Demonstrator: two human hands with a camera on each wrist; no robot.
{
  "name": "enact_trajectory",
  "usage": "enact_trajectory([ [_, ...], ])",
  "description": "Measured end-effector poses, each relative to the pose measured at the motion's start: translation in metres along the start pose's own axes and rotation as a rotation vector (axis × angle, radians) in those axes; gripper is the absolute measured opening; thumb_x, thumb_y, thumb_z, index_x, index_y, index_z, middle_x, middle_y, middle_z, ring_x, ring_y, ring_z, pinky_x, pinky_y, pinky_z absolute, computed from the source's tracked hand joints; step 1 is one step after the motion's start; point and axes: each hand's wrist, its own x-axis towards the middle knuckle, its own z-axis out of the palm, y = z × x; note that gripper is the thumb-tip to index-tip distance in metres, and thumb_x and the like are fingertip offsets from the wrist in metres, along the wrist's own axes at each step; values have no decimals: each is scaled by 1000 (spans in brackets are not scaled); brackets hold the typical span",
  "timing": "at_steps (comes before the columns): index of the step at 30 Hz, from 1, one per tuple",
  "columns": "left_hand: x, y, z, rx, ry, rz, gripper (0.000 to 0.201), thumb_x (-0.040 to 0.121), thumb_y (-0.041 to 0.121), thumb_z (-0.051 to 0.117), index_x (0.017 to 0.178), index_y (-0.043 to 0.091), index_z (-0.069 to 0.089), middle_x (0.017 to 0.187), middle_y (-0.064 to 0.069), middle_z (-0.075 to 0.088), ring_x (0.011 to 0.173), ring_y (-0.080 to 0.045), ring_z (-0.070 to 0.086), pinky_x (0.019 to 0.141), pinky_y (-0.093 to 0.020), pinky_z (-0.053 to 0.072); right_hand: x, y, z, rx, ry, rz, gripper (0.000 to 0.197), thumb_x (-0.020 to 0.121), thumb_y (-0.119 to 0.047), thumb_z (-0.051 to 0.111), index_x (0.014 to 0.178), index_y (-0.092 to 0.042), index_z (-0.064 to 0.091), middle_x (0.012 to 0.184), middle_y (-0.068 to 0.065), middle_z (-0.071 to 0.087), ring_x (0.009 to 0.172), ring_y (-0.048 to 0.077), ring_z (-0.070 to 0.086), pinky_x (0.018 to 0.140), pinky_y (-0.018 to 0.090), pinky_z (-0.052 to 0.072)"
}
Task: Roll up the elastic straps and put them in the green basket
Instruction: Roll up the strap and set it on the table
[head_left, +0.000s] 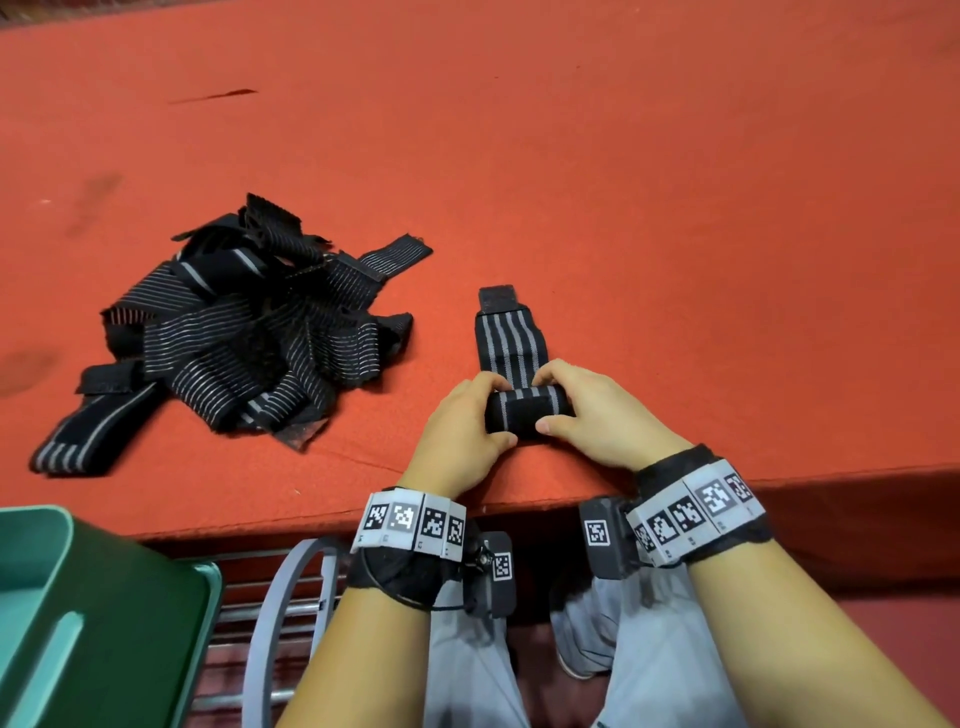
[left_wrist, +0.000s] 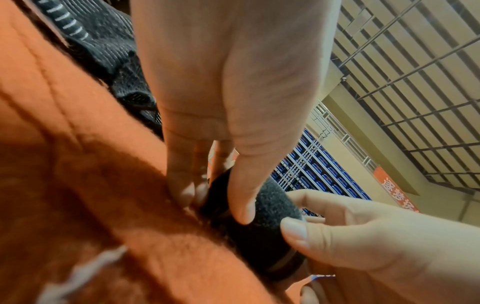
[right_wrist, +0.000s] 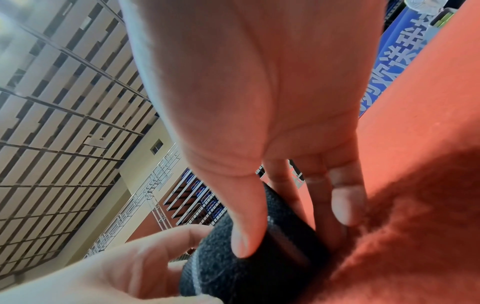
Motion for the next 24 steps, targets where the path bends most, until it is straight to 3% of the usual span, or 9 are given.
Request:
enact_trajectory([
  [4,-5,1,-5,-58,-19,-3,50,79,19,79,122,28,55,109,7,64,99,-14,59,92,-34,47,-7,-2,-4,61,-7,21,35,86,-30,71,114,-32,50,107,-7,62,86,11,56,76,31,42],
  [7,-13,3,-12,-98,-86,-22,47,80,18,78,119,29,54,94,13,63,80,-7,60,83,-30,50,-15,-5,-7,84,-45,58,31,87,-33,71,109,-33,49,88,-10,60,70,5,55,65,29,42],
  [11,-24,7,-15,-111,-138,-15,42,82,16,77,114,28,52,86,10,62,72,-7,57,73,-26,47,-26,-10,-9,77,-95,88,27,88,-33,70,105,-31,50,75,-9,58,60,9,56,56,26,39],
  [14,-31,7,-14,-134,-193,-40,39,82,16,78,109,29,54,82,9,61,67,-5,58,71,-28,52,-34,-11,-12,71,-151,99,25,88,-33,71,105,-29,53,79,-10,58,64,9,55,57,25,40],
  [16,-33,6,-14,-176,-233,-64,37,82,14,78,106,29,55,81,4,64,65,-9,63,73,-39,60,-37,-10,-12,76,-173,96,24,88,-33,71,104,-30,54,83,-10,58,68,9,55,61,27,42],
  [19,-32,7,-13,-196,-256,-88,32,84,12,75,105,26,56,82,-4,64,66,-17,65,72,-48,61,-38,-9,-10,84,-159,99,22,88,-32,70,105,-30,56,95,-7,60,78,10,56,68,29,45],
  [22,-28,8,-11,-174,-238,-98,31,85,18,75,111,23,58,97,-2,59,74,-19,63,78,-49,59,-36,-8,-8,38,-136,54,28,88,-31,70,112,-31,56,110,-3,58,91,12,54,77,31,42],
  [24,-25,7,-11,-93,-200,-94,36,86,23,75,119,20,60,109,3,50,85,-15,58,89,-44,55,-35,-7,-7,46,-154,29,37,83,-30,74,112,-34,52,111,-4,56,88,10,53,75,30,43],
])
